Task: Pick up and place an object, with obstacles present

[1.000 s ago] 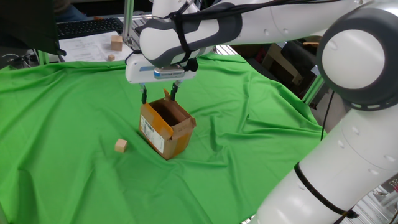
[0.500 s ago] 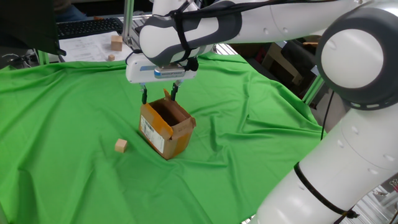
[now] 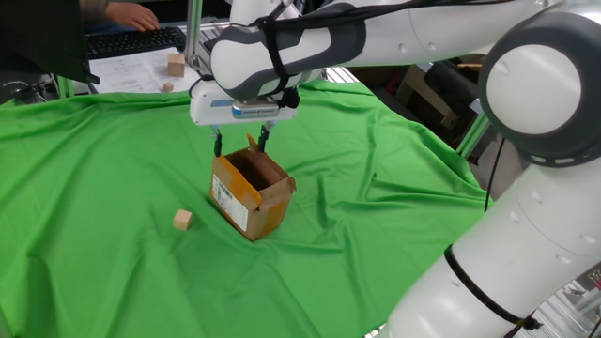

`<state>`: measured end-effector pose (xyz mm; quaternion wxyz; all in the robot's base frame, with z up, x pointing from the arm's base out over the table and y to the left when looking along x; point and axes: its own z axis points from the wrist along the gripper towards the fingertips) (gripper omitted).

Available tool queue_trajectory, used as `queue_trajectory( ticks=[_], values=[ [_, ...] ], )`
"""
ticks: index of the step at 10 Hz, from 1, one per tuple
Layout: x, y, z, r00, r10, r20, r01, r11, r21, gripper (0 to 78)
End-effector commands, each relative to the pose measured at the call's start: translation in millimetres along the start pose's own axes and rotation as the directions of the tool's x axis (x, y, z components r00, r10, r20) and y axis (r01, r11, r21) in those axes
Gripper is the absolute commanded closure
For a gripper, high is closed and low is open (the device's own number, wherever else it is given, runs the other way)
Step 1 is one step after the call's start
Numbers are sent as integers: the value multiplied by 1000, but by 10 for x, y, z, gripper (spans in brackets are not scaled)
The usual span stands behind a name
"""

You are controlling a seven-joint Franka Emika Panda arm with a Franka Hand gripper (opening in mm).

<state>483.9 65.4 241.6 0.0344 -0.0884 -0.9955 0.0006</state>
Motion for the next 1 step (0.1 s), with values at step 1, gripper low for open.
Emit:
queue_trajectory(
  ticks=[1],
  values=[
    [-5, 1, -13, 1000, 19, 5, -19, 1000, 1, 2]
  ],
)
